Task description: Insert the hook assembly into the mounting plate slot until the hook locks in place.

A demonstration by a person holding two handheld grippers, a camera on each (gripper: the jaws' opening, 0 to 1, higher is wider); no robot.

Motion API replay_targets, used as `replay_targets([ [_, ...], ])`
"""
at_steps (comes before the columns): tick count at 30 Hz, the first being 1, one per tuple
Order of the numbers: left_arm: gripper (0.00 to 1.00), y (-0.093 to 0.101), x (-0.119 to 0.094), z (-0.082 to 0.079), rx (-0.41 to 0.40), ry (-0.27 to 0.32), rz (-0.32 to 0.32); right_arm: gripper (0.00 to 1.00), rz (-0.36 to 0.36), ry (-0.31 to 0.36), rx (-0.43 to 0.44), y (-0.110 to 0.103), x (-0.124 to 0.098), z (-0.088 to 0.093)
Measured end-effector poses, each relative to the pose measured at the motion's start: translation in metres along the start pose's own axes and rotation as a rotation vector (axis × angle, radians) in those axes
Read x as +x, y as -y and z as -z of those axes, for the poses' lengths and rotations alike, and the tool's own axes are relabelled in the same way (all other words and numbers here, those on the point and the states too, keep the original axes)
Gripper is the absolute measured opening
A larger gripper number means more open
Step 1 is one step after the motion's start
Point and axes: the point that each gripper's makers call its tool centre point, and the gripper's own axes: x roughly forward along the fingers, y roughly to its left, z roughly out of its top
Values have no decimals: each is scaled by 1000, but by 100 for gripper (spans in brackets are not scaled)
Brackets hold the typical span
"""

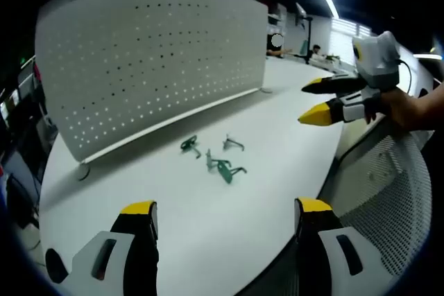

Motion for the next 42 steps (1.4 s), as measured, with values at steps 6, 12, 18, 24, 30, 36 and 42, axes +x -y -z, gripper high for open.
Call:
replay_targets([
  [6,82,0,0,1,-1,-4,1,60,3,-1,6,1,0,0],
  [12,82,-1,0,0,-4,0,-3,60,-1,-4,-4,0,0,1],
  [18,82,-1,0,0,-1,-4,-4,60,-2,-6,-2,0,0,1],
  [24,82,-1,0,0,-2,-2,-4,60,-3,-6,-3,0,0,1],
  [30,82,0,0,1,0,-5,0,60,-2,-10,-5,0,0,2],
  [36,82,-1,0,0,-2,-2,-1,60,-3,-12,-8,-1,1,3],
  [42,82,-1,0,0,-4,1,-4,60,-5,-15,-13,-1,1,3],
])
